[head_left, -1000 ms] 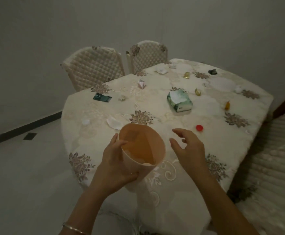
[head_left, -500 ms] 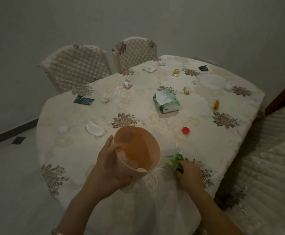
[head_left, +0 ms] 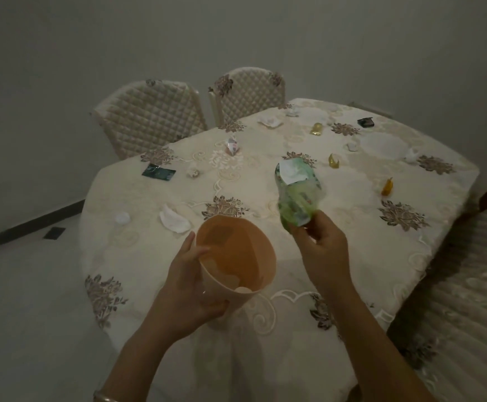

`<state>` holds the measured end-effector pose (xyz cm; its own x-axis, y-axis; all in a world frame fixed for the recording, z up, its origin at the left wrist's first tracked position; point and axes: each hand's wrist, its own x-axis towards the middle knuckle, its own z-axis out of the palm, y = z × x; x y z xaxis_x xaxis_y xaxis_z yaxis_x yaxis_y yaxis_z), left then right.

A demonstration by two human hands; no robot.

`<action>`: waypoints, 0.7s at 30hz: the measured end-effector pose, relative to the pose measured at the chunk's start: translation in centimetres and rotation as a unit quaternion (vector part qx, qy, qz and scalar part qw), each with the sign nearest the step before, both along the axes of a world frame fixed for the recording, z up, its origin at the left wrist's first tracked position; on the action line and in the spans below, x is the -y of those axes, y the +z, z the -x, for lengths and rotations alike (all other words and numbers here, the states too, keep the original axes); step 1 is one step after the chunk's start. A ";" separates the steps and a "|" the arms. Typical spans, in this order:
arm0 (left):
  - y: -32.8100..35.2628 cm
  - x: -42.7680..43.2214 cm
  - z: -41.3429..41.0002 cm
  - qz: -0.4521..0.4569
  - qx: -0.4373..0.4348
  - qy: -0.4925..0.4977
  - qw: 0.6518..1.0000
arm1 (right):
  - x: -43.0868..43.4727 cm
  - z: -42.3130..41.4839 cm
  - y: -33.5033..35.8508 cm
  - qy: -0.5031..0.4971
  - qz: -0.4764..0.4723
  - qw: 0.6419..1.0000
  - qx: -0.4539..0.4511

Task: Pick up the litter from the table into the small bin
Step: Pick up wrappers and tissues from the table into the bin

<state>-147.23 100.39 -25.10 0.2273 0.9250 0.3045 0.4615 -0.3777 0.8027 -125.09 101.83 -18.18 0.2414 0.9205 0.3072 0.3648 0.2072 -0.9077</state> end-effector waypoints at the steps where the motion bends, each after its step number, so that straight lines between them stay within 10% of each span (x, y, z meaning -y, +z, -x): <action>1: 0.0 0.0 0.3 0.001 0.010 0.007 1.000 | -0.2 1.0 0.5 0.046 -0.004 0.998 0.038; 9: 1.3 1.9 3.1 0.028 -0.021 0.115 0.993 | -1.9 7.4 -0.2 0.253 0.102 0.906 0.325; 21: 2.2 3.2 13.0 0.035 -0.004 0.282 0.959 | -6.5 14.4 -2.7 0.169 0.010 0.973 0.159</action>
<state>-160.25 97.21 -22.90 -0.3134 0.9196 0.2371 0.5830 -0.0108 0.8124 -139.52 108.38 -20.91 -0.1795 0.9376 0.2979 0.5423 0.3470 -0.7652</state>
